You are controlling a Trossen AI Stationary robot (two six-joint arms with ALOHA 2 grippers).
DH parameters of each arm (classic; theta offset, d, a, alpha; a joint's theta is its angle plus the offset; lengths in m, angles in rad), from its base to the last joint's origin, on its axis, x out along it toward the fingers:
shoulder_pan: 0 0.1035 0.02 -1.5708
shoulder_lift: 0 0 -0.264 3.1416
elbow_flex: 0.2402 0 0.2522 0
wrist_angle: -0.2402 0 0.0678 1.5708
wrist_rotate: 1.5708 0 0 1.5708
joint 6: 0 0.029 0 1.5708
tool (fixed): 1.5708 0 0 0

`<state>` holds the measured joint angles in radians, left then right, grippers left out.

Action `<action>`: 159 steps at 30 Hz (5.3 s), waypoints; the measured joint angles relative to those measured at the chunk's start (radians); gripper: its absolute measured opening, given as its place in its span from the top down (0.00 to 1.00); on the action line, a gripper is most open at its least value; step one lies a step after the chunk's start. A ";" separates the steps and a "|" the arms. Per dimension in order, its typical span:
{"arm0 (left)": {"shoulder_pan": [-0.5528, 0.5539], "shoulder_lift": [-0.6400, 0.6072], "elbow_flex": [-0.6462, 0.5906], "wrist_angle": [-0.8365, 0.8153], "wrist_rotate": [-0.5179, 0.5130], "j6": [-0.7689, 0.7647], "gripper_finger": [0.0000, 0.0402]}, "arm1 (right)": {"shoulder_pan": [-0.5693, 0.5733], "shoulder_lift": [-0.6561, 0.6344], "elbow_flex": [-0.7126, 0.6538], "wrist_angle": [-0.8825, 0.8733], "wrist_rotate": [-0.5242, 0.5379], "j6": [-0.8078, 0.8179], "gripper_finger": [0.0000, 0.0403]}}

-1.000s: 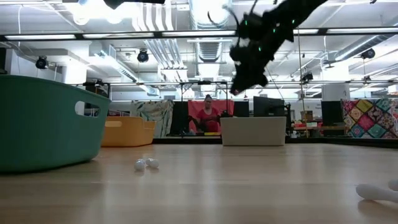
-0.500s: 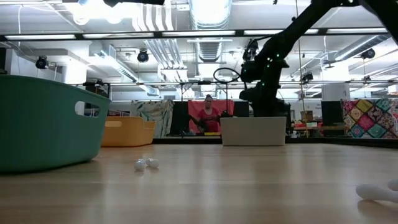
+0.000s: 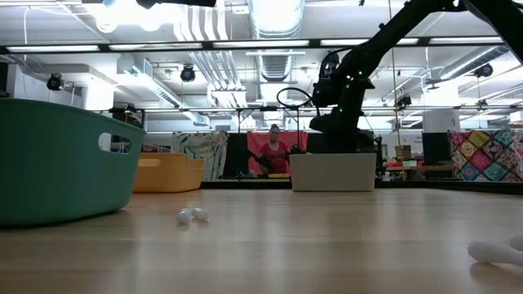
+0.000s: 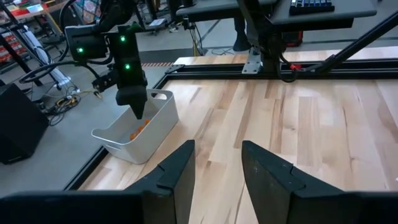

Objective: Sort Halloween decoration
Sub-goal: Put the orange pumpkin toy into the gray bin, then put the white bone toy into the orange bin

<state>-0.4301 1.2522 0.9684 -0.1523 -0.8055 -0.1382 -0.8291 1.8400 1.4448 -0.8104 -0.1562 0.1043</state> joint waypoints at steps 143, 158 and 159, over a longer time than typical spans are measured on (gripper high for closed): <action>0.025 1.240 1.375 -1.379 0.657 -1.032 0.78 | 1.033 -0.802 -0.507 -0.015 0.027 0.215 0.66; 0.006 1.231 1.293 -1.355 0.732 -0.815 0.76 | 1.041 -0.802 -0.514 0.011 0.028 0.242 0.66; 0.006 1.231 1.293 -1.355 0.750 -0.808 0.75 | 1.041 -0.802 -0.514 0.012 0.028 0.245 0.66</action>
<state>-0.4241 2.4828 2.2616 -1.5074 -0.0557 -0.9459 0.2115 1.0378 0.9310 -0.7989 -0.1278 0.3489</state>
